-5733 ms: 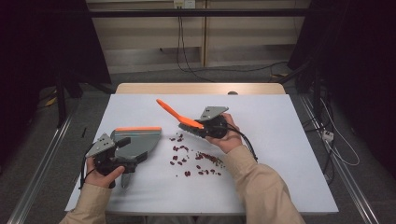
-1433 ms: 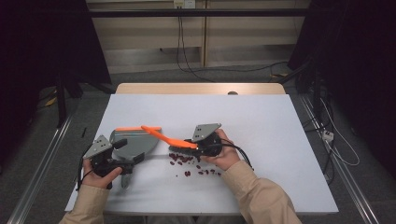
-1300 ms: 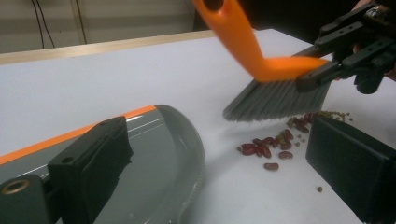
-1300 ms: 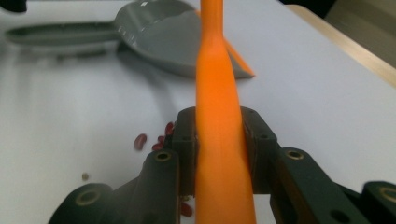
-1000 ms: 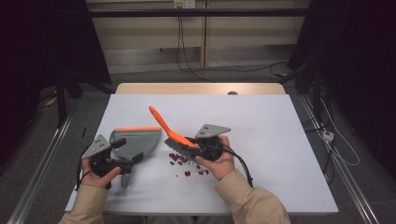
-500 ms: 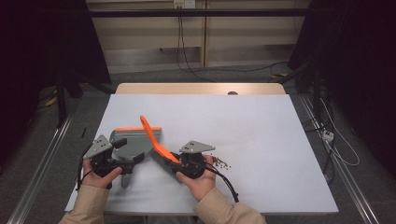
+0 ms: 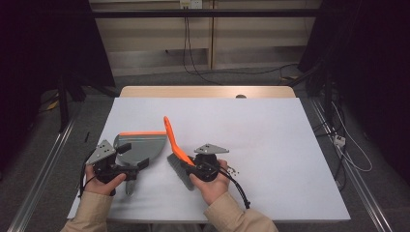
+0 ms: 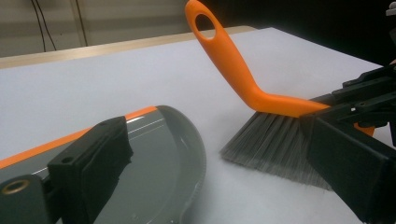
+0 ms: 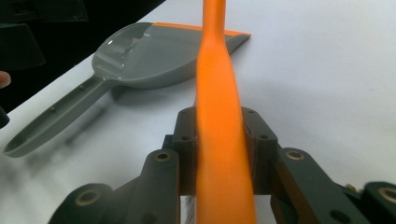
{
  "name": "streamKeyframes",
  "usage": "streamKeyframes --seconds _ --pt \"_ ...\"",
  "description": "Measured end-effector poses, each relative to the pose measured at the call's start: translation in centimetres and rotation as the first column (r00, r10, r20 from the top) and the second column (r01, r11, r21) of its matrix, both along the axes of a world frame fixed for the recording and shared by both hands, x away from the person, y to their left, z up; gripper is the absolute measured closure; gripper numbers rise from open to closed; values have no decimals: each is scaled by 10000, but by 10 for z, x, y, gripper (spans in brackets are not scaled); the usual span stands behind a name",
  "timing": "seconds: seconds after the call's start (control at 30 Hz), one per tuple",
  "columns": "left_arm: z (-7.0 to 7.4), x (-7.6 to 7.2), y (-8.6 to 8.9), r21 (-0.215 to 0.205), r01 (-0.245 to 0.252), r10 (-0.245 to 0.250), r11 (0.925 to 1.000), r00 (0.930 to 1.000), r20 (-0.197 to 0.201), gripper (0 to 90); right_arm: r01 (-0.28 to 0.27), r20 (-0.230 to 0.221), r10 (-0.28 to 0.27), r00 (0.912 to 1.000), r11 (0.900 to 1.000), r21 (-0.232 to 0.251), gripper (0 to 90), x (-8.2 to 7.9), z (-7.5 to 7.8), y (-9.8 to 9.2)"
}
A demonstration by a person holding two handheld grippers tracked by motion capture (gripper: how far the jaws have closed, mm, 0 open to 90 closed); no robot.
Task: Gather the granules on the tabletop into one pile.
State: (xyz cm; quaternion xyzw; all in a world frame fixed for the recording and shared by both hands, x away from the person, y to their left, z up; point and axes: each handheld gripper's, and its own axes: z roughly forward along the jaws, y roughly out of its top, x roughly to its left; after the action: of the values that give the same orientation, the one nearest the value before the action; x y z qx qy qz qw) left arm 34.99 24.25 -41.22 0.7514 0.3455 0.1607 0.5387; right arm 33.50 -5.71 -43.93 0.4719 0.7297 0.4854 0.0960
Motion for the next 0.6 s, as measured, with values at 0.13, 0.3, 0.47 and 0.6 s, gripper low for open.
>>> streamKeyframes --seconds 0.13,0.3,0.47,0.6 --pt "0 0 0 -1 -3 3 10000 10000 -10 61 26 -1 -26 10000 9999 -157 709 -2 1 -6" --pt "0 0 -1 3 -14 14 10000 10000 -29 61 154 -108 -157 9998 9997 -199 709 -2 2 -16" --pt "0 -1 -2 -1 -25 25 10000 10000 -15 61 323 -126 -326 9994 9991 -272 709 -2 2 -28" --pt "0 0 -2 -11 -21 21 10000 10000 -15 61 511 -183 -513 9985 9986 -157 708 -2 1 -38"
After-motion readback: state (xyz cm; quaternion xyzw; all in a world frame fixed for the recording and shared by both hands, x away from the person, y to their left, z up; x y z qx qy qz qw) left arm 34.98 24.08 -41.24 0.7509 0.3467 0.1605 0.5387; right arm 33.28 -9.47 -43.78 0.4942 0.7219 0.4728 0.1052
